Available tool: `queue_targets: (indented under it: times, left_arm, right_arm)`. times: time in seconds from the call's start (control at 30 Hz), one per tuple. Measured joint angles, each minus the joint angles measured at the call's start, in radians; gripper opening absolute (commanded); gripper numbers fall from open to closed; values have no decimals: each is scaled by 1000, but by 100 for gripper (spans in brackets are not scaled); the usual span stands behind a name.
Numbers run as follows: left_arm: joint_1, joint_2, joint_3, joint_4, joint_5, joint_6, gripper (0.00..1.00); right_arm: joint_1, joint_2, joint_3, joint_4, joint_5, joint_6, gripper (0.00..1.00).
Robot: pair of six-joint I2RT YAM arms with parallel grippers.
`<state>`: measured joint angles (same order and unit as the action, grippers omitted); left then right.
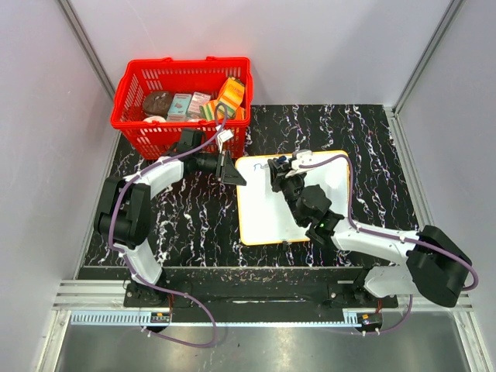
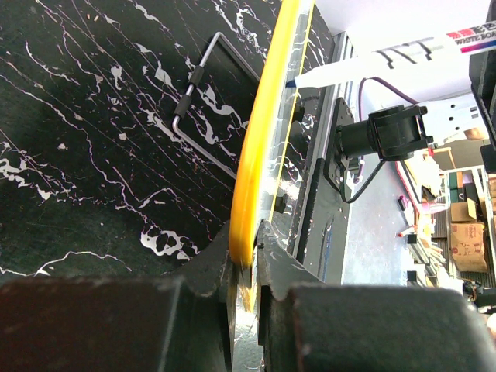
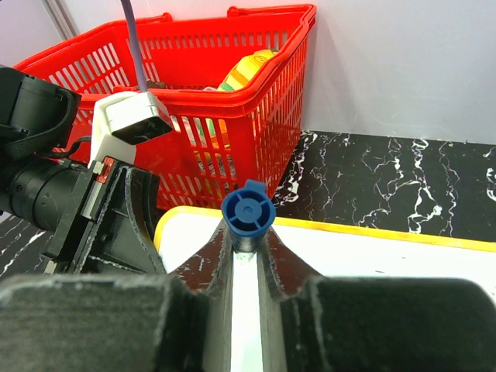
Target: Write a sentence on the whiteboard
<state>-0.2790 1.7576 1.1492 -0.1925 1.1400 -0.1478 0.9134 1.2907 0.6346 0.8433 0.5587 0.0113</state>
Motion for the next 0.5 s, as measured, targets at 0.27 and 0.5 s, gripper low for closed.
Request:
queue_targets:
  times: [0.27,0.5]
  left_arm:
    - [0,0,0,0,-1,0,0]
    - [1,0,0,-1,-3,-1,0]
  right_arm:
    - [0,1,-8,0,-21,45,0]
    - [0,30,3,5,-57,76,0]
